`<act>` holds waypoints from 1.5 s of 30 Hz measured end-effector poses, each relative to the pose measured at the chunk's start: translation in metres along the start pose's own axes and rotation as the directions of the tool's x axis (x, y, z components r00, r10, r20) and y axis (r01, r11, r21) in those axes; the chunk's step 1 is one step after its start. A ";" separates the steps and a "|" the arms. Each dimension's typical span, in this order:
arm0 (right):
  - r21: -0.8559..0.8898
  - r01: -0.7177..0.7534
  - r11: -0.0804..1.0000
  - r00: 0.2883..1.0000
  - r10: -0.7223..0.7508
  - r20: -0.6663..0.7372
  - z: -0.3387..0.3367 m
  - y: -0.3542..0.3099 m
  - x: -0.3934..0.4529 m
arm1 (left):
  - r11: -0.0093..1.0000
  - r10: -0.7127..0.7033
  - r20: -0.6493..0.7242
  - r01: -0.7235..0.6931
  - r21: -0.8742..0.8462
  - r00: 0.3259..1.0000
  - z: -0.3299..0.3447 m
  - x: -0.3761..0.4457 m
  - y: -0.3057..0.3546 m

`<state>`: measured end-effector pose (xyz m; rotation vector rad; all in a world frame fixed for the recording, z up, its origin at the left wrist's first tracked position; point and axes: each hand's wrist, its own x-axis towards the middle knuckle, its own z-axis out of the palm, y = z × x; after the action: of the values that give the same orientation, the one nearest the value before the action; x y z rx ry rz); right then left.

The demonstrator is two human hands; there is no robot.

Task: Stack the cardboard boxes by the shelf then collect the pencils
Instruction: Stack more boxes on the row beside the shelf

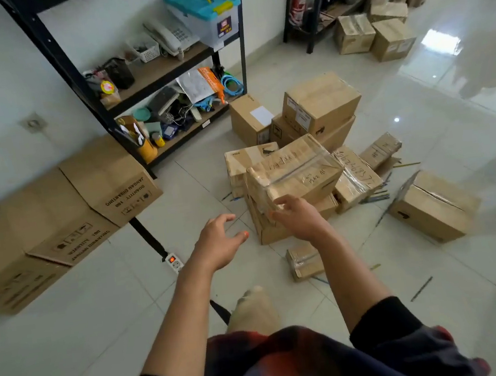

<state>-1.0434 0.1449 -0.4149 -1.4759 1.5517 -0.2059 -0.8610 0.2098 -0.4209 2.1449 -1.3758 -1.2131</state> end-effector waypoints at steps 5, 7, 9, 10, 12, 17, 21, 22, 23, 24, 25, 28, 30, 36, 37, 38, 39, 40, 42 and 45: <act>0.016 0.008 1.000 0.998 -0.009 0.062 -0.026 -0.001 0.042 | 0.999 -0.025 -0.027 0.024 -0.031 0.999 0.003 0.041 0.023; -0.001 0.027 1.000 0.997 -0.026 0.073 -0.040 -0.003 0.063 | 0.998 -0.034 -0.032 0.032 -0.048 0.999 0.004 0.064 0.037; -0.039 0.036 0.999 0.997 -0.033 0.075 -0.055 -0.007 0.081 | 0.997 -0.039 -0.039 0.037 -0.068 0.998 0.002 0.086 0.055; -0.058 0.035 0.998 0.996 -0.031 0.082 -0.063 -0.008 0.090 | 0.995 -0.045 -0.050 0.040 -0.089 0.998 0.003 0.096 0.063; -0.064 0.014 0.998 0.996 -0.008 0.090 -0.079 -0.011 0.107 | 0.992 -0.054 -0.055 0.048 -0.116 0.997 0.003 0.115 0.079; -0.049 0.008 0.999 0.996 -0.004 0.094 -0.103 -0.018 0.146 | 0.990 -0.062 -0.034 0.057 -0.130 0.997 0.005 0.153 0.107; -0.078 -0.005 0.997 0.991 0.015 0.130 -0.101 -0.022 0.168 | 0.985 -0.083 -0.060 0.073 -0.158 0.995 0.001 0.167 0.105; -0.092 0.004 0.996 0.988 0.010 0.154 -0.100 -0.023 0.170 | 0.982 -0.101 -0.067 0.089 -0.168 0.993 -0.001 0.168 0.101; -0.113 0.020 0.993 0.983 0.001 0.181 -0.099 -0.027 0.173 | 0.978 -0.127 -0.077 0.111 -0.179 0.989 -0.002 0.169 0.097; -0.131 0.036 0.991 0.979 -0.009 0.202 -0.099 -0.028 0.173 | 0.974 -0.149 -0.077 0.133 -0.186 0.986 -0.002 0.169 0.092; -0.147 0.052 0.988 0.975 -0.018 0.223 -0.099 -0.031 0.177 | 0.968 -0.173 -0.081 0.154 -0.199 0.982 -0.003 0.170 0.088; -0.169 0.076 0.983 0.961 -0.027 0.275 -0.098 -0.037 0.189 | 0.951 -0.213 -0.105 0.182 -0.248 0.971 0.001 0.171 0.079; -0.194 0.096 0.976 0.954 -0.034 0.298 -0.096 -0.041 0.197 | 0.941 -0.226 -0.125 0.183 -0.285 0.966 0.005 0.168 0.079; -0.262 0.281 0.923 0.882 -0.141 0.450 -0.084 -0.060 0.209 | 0.877 -0.344 -0.170 0.251 -0.408 0.924 0.017 0.158 0.070; -0.263 0.310 0.914 0.862 -0.153 0.483 -0.086 -0.060 0.211 | 0.860 -0.377 -0.194 0.264 -0.437 0.906 0.021 0.157 0.071; -0.267 0.333 0.904 0.842 -0.159 0.515 -0.090 -0.058 0.214 | 0.841 -0.407 -0.217 0.271 -0.468 0.887 0.027 0.157 0.073; -0.268 0.349 0.898 0.830 -0.163 0.533 -0.095 -0.054 0.217 | 0.825 -0.430 -0.235 0.273 -0.495 0.872 0.032 0.156 0.076; -0.271 0.363 0.892 0.822 -0.169 0.543 -0.102 -0.049 0.221 | 0.810 -0.450 -0.252 0.272 -0.519 0.857 0.040 0.157 0.080; -0.279 0.374 0.884 0.814 -0.169 0.556 -0.121 -0.034 0.231 | 0.785 -0.479 -0.257 0.278 -0.553 0.839 0.062 0.158 0.098; -0.299 0.363 0.883 0.804 -0.136 0.579 -0.149 0.000 0.249 | 0.763 -0.480 -0.231 0.272 -0.586 0.846 0.108 0.166 0.129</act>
<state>-1.1033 -0.1350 -0.4603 -1.8610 0.9503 0.3807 -0.9921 0.0237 -0.4811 2.1274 -0.3673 -1.0729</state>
